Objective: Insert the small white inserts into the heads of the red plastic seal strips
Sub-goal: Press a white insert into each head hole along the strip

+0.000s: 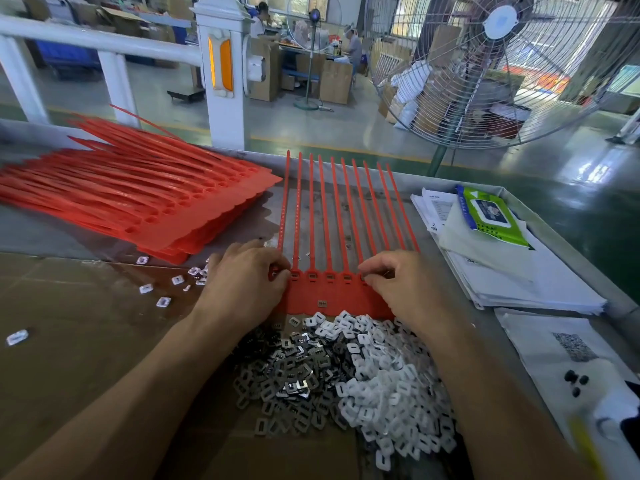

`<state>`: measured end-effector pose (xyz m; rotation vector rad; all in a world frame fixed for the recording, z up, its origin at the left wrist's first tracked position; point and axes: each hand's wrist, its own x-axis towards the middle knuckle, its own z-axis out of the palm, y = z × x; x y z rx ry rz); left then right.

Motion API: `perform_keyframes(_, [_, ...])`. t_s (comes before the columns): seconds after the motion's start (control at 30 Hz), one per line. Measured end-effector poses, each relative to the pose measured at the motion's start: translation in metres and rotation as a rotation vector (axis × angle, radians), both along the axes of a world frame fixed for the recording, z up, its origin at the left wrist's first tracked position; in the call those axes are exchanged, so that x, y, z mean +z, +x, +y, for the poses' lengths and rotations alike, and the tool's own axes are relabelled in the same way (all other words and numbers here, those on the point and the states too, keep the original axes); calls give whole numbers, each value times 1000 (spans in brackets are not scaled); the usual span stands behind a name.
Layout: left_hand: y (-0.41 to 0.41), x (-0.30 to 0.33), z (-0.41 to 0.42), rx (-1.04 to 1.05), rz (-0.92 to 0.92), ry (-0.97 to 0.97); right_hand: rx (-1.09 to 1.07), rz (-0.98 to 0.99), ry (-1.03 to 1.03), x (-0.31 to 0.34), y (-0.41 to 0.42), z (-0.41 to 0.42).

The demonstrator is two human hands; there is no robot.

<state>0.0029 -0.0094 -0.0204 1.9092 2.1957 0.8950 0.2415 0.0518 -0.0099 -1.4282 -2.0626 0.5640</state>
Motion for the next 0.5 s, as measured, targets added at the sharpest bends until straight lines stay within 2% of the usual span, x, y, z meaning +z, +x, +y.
perform_keyframes(0.13, [0, 1, 0, -3, 5, -6, 17, -49, 3, 0, 0, 2])
perform_keyframes(0.5, [0, 1, -1, -7, -1, 0, -11, -2, -41, -8, 0, 5])
